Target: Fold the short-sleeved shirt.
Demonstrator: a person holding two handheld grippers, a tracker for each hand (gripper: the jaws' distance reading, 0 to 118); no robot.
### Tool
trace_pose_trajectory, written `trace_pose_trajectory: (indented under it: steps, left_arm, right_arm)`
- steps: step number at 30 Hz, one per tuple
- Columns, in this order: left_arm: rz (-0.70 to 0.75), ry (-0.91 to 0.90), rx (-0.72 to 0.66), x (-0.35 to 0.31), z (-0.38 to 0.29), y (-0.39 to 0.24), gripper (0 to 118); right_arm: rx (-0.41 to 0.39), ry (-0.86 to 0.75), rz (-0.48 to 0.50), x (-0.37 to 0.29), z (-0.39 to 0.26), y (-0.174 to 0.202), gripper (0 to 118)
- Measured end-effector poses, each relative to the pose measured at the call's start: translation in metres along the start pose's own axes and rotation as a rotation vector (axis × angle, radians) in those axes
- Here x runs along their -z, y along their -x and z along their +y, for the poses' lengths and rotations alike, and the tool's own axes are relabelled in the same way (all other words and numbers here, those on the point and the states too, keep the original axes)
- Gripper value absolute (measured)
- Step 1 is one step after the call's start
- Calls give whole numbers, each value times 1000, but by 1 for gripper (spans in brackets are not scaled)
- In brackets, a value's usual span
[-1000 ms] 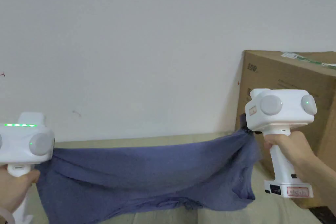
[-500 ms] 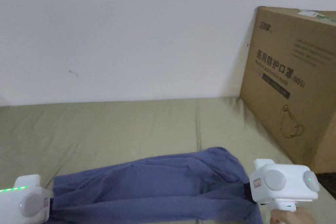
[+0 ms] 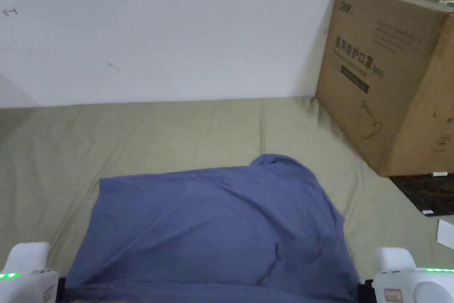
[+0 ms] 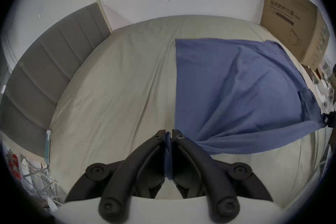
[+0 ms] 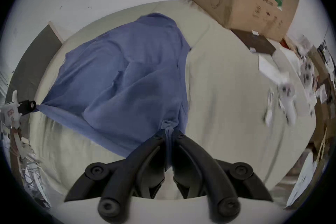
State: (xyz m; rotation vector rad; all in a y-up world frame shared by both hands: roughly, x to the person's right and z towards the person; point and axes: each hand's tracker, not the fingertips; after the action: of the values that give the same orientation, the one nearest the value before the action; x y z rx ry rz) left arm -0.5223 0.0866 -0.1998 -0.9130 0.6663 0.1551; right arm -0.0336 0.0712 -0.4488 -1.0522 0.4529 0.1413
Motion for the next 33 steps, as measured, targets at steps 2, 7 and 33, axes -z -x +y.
trace_pose_trajectory:
  steps: [2, 7, 33]
  left_arm:
    - [-1, 8, 5, -18, -29, 6, 5]
    - [-4, 56, 13, -48, -97, 14, 5]
    - [-252, -33, -187, -128, -149, 21, 33]
  right_arm:
    - [5, 20, -2, -13, -35, -3, 5]
    - [32, 74, -7, -34, -104, -11, 5]
    - [-44, -128, 1, -94, -114, 12, 15]
